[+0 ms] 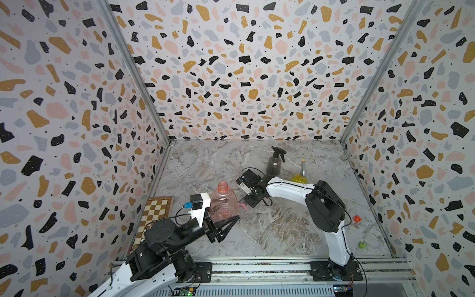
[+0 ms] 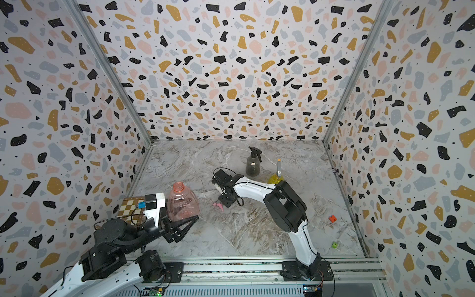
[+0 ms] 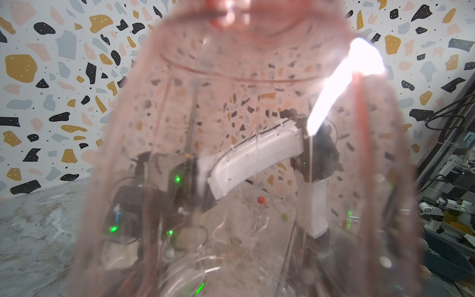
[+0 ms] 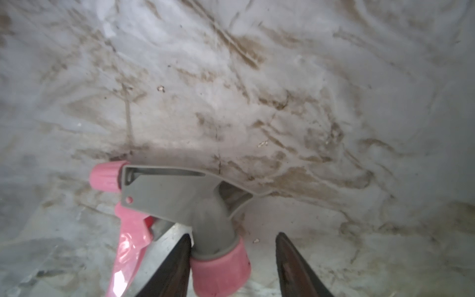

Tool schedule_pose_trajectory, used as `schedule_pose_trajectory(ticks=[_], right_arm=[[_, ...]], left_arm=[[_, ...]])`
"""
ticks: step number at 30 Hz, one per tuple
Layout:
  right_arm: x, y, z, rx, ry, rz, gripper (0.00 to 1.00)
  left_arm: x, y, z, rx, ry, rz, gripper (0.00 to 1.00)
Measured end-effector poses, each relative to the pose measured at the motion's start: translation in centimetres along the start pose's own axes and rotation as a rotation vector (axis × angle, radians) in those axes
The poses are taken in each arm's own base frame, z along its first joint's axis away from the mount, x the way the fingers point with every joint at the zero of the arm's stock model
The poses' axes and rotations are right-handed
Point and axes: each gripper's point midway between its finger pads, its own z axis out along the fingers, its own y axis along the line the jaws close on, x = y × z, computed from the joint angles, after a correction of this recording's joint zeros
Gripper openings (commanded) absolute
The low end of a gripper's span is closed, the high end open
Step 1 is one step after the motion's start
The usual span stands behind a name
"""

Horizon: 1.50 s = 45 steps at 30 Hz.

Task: Attach spray nozzles to spray bottles
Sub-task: Pick up the spray nozzle from the center of the board.

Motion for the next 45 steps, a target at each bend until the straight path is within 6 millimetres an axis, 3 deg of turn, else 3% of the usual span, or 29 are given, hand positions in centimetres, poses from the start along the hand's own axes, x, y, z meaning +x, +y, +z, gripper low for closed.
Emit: schedule_pose_trajectory(ticks=[11, 23, 26, 28, 31, 35, 39, 45], right_arm=[[-0.9, 0.4, 0.8, -0.024, 0.007, -0.019, 0.51], [-0.7, 1.3, 0.5, -0.089, -0.008, -0.020, 0.28], [-0.8, 1.7, -0.6, -0.117, -0.051, -0.007, 0.25], [-1.5, 1.8, -2.5, -0.135, -0.111, 0.006, 0.25], [-3.1, 1.6, -7.5, -0.167, -0.260, 0.040, 0.24], [-5.0, 0.3, -16.6, -0.203, -0.532, 0.105, 0.24], [-4.8, -1.4, -24.9, -0.212, -0.774, 0.166, 0.24], [-4.1, -1.8, -35.0, -0.231, -1.051, 0.175, 0.24]], left_arm=[[-0.1, 0.0, -0.1, 0.001, -0.003, 0.000, 0.00], [0.0, 0.1, 0.0, -0.006, -0.003, 0.000, 0.00], [0.0, 0.2, 0.1, -0.009, 0.001, -0.001, 0.00], [0.1, 0.3, 0.2, -0.013, 0.005, -0.001, 0.00], [0.3, 0.4, 0.5, -0.016, 0.016, -0.003, 0.00], [0.6, 0.5, 1.3, -0.015, 0.030, -0.004, 0.00], [0.8, 0.2, 2.5, 0.011, 0.033, -0.004, 0.00], [2.2, -0.3, 4.7, 0.078, 0.042, 0.001, 0.00]])
